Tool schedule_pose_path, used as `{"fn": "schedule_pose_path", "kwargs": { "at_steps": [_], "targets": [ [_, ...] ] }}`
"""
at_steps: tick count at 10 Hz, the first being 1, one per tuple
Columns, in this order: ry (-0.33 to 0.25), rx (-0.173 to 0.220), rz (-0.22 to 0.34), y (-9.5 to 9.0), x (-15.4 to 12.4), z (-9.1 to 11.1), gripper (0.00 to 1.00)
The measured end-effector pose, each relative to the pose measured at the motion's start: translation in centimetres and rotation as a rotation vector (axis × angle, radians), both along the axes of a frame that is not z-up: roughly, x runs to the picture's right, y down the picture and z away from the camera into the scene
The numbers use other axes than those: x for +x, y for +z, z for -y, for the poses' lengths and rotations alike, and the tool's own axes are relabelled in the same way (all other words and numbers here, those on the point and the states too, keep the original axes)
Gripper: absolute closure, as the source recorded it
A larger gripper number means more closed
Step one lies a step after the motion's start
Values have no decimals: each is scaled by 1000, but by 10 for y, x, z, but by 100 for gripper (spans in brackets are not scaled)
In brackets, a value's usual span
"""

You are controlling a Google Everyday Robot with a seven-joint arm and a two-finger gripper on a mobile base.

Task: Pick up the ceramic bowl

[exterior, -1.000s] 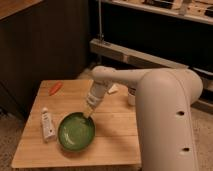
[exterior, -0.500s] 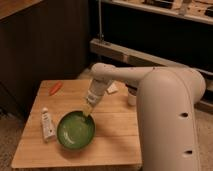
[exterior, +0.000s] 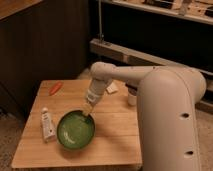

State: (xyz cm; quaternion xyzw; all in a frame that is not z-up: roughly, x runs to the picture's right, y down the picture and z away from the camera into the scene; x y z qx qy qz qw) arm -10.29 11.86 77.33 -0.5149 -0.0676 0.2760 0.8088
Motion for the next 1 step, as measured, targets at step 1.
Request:
{"fn": "schedule_pose_path", "kwargs": {
  "at_steps": [1],
  "targets": [
    [-2,0,3,-1,0,1,88]
  ]
}}
